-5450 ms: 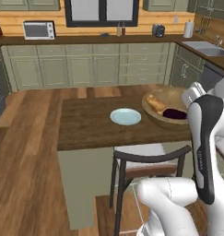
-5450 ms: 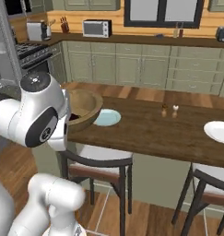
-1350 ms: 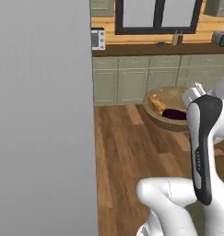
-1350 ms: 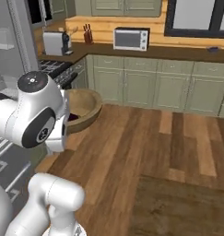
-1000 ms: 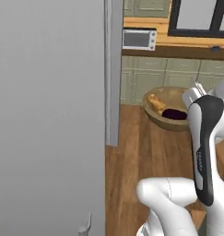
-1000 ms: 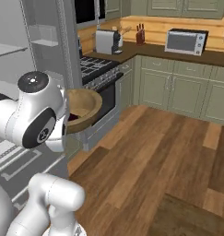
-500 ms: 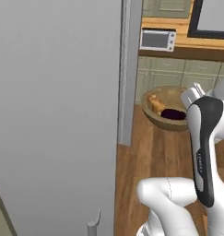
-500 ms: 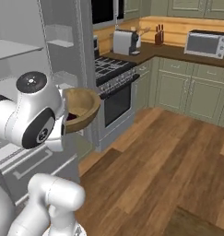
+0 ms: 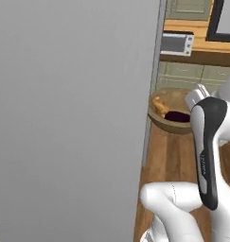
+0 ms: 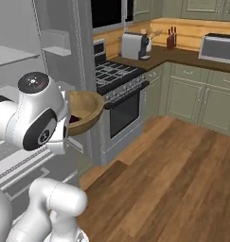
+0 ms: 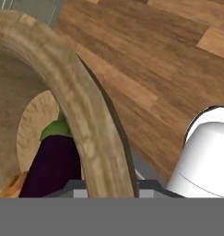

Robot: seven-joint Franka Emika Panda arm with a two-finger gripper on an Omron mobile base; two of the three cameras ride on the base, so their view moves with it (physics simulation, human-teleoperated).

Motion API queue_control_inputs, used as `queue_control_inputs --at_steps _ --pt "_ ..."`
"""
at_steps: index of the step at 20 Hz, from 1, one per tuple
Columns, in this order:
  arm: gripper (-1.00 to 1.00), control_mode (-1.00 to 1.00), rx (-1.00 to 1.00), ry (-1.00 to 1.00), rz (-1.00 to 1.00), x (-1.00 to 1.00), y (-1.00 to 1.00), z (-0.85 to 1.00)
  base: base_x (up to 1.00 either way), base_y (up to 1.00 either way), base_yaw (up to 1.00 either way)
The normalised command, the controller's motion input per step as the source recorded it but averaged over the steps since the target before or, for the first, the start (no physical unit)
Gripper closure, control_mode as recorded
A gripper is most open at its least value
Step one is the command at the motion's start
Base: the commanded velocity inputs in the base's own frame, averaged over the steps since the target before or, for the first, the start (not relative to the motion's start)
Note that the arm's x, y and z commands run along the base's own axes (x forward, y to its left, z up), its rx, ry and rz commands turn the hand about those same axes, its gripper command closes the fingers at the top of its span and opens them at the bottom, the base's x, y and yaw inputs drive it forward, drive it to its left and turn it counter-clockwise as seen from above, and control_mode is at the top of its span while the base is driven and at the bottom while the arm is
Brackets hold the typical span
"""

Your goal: Pick the chicken drumstick and eggplant from their plates and place them in the bowl. Then put the bowl in the fridge.

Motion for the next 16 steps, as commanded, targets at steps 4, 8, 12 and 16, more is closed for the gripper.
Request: queue_control_inputs --at_steps 4,8,12,16 --pt "1.00 1.00 0.00 0.00 0.00 0.00 0.00 0.00 0.26 -0.36 0.69" --pt "1.00 1.00 0.00 0.00 0.00 0.00 0.00 0.00 0.01 -0.44 0.81" --pt "1.00 1.00 0.00 0.00 0.00 0.00 0.00 0.00 0.00 -0.54 0.78" --pt "1.00 1.00 0.00 0.00 0.00 0.00 0.00 0.00 0.61 -0.74 0.55"
